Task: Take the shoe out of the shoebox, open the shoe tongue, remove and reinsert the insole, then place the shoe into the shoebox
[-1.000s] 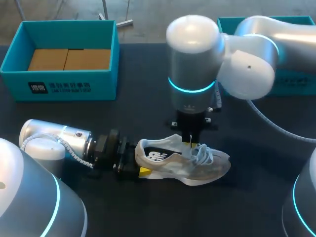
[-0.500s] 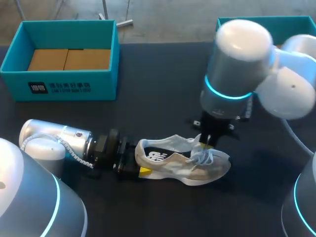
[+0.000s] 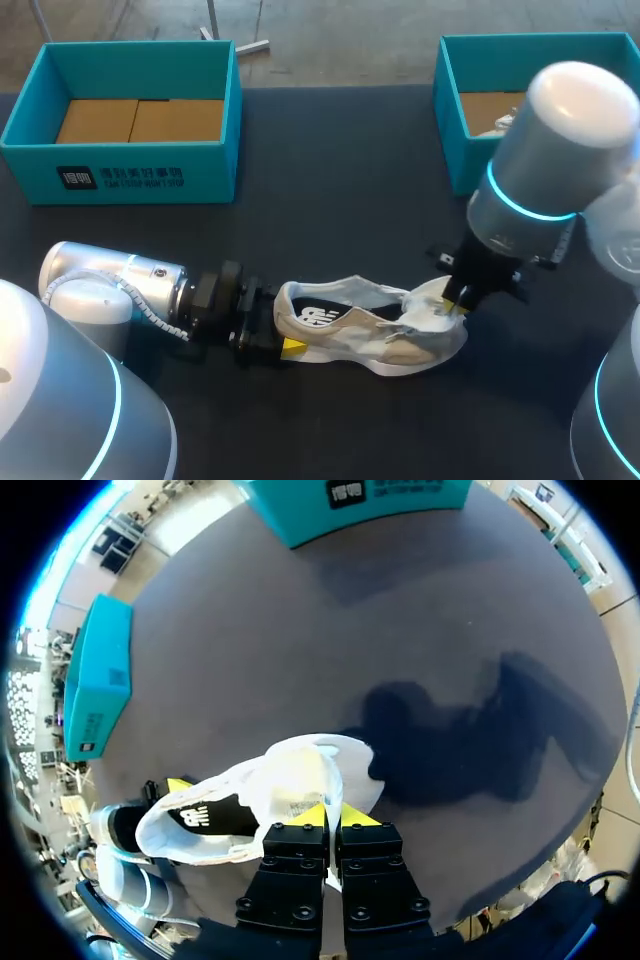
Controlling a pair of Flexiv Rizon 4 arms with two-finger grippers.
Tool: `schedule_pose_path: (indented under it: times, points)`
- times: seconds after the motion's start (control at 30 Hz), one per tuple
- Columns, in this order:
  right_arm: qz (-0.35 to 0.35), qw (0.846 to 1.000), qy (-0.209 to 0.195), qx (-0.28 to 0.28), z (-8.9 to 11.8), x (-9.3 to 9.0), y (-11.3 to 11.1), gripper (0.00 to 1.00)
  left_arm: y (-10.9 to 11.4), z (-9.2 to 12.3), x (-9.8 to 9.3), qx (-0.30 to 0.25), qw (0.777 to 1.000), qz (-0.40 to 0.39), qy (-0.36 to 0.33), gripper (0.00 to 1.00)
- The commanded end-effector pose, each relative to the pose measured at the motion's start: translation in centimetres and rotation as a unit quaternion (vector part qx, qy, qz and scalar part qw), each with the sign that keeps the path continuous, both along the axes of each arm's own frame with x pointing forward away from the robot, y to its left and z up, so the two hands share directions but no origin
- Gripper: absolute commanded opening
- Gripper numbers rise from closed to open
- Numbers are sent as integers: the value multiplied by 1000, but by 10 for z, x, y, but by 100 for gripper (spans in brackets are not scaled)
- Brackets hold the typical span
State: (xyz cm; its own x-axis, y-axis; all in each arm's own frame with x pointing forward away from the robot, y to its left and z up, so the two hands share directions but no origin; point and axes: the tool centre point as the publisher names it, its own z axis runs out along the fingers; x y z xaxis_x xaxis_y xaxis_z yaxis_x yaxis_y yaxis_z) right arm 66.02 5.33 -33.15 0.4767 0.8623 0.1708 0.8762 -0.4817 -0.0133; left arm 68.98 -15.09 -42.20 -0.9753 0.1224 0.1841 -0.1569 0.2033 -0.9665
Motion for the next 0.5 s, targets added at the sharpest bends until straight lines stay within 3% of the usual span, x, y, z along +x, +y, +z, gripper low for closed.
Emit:
schedule_pose_path:
  times: [0.03, 0.13, 0.17, 0.27, 0.3, 0.33, 0.5]
  points:
    - [-5, 993, -52, 105, -8, -4, -12, 0, 2, -4, 1, 0, 1000, 1, 0, 0]
    - [-11, 993, -49, 110, -10, -4, -14, 0, 2, -4, 1, 0, 1000, 1, 0, 0]
    - [-10, 993, -48, 111, -11, -4, -14, 27, 2, -4, 1, 0, 1000, 1, 0, 0]
    - [0, 993, -41, 111, -14, 0, -9, 49, 2, -4, 1, 0, 1000, 1, 0, 0]
    - [5, 993, -37, 110, -15, 1, -7, 78, 2, -4, 1, 0, 1000, 1, 0, 0]
    - [12, 994, -31, 107, -15, 3, -4, 100, 2, -4, 1, 0, 1000, 1, 0, 0]
    - [48, 996, 3, 69, -13, 9, 22, 100, 2, -4, 1, 0, 1000, 1, 0, 0]
